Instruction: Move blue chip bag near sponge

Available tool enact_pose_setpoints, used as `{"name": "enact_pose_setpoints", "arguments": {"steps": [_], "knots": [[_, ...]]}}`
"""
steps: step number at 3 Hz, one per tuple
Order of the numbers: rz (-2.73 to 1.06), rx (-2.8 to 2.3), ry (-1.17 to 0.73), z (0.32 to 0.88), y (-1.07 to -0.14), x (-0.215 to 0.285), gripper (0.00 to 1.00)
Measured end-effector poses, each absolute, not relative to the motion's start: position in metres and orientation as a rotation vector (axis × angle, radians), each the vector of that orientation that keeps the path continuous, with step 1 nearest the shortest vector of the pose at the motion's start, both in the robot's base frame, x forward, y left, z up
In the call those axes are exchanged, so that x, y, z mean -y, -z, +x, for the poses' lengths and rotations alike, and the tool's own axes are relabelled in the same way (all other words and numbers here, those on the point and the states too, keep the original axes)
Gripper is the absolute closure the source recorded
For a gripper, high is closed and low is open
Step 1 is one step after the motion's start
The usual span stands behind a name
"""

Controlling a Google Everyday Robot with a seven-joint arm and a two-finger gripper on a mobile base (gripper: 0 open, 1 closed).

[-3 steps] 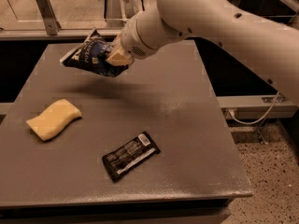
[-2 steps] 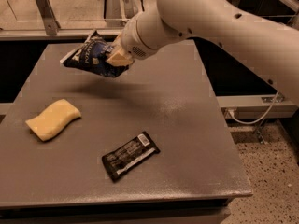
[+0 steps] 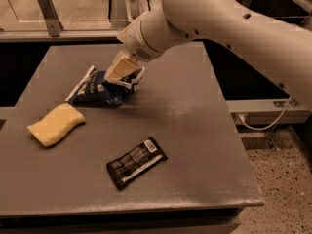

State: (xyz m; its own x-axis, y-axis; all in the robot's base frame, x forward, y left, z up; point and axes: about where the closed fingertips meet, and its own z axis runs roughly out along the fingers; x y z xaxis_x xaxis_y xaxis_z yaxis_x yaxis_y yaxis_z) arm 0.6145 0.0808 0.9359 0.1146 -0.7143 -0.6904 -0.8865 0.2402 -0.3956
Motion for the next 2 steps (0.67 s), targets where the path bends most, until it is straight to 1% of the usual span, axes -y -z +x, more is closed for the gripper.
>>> {"name": "enact_pose_setpoints", "arguments": {"steps": [1,2], "knots": [[-1.518,-1.638,-0.248,0.6139,-0.9360,-0.0820,0.00],[-1.518,-1.638,-0.248,0.6138,-0.9360,-0.0821,0.00]]}}
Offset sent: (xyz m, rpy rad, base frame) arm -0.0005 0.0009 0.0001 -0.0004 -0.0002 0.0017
